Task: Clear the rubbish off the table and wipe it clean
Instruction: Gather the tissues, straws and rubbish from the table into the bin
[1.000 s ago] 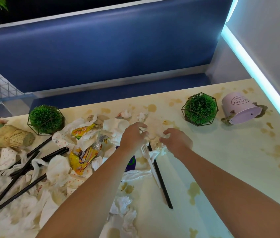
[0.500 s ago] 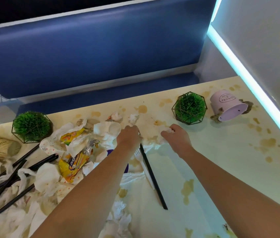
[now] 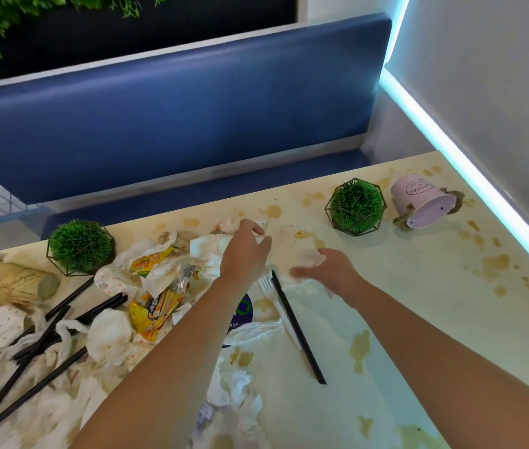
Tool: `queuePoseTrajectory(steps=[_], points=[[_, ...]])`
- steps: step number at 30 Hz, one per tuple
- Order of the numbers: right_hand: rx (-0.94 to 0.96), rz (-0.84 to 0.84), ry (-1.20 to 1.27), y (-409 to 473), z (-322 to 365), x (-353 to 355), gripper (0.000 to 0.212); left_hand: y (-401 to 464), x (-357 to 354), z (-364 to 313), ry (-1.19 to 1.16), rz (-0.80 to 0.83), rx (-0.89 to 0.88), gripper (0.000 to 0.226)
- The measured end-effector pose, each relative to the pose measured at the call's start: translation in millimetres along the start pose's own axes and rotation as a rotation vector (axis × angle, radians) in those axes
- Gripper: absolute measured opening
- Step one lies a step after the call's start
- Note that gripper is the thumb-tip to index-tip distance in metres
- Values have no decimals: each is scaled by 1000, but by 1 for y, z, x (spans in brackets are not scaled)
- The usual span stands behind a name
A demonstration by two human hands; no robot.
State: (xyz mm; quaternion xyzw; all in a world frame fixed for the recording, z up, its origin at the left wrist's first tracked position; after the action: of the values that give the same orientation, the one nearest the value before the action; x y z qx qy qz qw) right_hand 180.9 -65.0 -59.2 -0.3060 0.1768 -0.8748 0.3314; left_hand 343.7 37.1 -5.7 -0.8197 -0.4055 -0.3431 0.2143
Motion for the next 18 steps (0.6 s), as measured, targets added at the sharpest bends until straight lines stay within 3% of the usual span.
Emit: queuePoseTrajectory(steps=[2,4,10,15,18], points=[[26,34,-205,-9,-7,-7,50,-5,8,-3,-32,-5,-7,20],[9,0,-293,-16,-14,-3,25,-8,12,-6,-43,15,-22,24],[-46,-138,112,-49,-19,16,10,-34,6,-16,18,193,-137,22],[-41,-189,288,-76,-18,33,7,-70,-21,-29,79,385,-229,29],[-45,-218,421,-88,-25,41,8,-89,-36,-37,120,502,-284,54]])
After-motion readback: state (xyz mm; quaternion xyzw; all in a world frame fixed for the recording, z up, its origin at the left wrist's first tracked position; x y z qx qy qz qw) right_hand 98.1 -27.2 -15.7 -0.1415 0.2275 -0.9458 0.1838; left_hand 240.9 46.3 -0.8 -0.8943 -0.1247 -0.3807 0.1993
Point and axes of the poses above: each hand's wrist, its own y-axis towards the middle knuckle, its own x-axis out of the back of the hand, z = x × y, the point moved 10 cm from there along y, towards the middle knuckle, and after that the axes turned 8 degrees about -z, right-handed, at the moved point
